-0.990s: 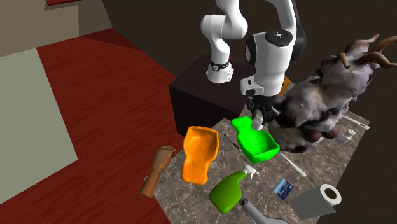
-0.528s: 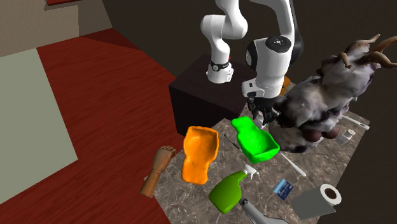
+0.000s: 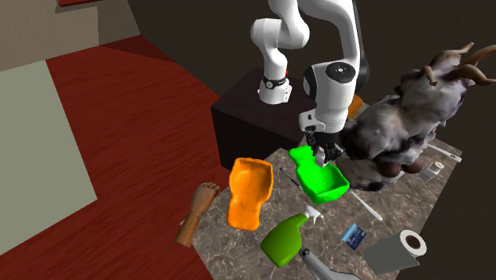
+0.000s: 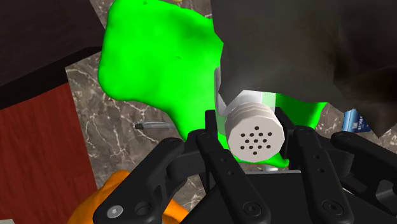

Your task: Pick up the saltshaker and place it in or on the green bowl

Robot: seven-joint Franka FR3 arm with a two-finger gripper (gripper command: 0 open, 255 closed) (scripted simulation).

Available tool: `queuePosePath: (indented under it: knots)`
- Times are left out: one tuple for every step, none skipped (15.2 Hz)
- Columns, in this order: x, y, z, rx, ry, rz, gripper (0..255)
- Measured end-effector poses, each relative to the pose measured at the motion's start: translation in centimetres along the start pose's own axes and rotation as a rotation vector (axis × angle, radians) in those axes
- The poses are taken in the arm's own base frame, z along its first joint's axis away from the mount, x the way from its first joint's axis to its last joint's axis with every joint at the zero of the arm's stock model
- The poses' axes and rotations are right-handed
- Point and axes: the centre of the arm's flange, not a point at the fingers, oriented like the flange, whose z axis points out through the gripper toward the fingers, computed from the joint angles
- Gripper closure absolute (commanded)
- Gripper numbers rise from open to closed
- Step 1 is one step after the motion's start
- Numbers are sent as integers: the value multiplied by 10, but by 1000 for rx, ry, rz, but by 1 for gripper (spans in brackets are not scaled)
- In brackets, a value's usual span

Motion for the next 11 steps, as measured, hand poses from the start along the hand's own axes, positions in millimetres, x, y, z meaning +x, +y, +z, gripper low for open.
queuePosePath:
  knots:
    - [0, 0, 6, 0, 0, 0, 255]
    - [1, 1, 10, 0, 0, 0, 255]
    - [1, 1, 13, 0, 0, 0, 255]
    - [1, 1, 14, 0, 0, 0, 255]
    - [1, 1, 15, 0, 0, 0, 255]
    - [1, 1, 15, 0, 0, 0, 255]
    - [1, 1, 15, 0, 0, 0, 255]
    - [1, 1, 15, 0, 0, 0, 255]
    - [1, 1, 15, 0, 0, 0, 0]
    - [1, 1, 15, 0, 0, 0, 0]
    - [1, 1, 15, 0, 0, 0, 0]
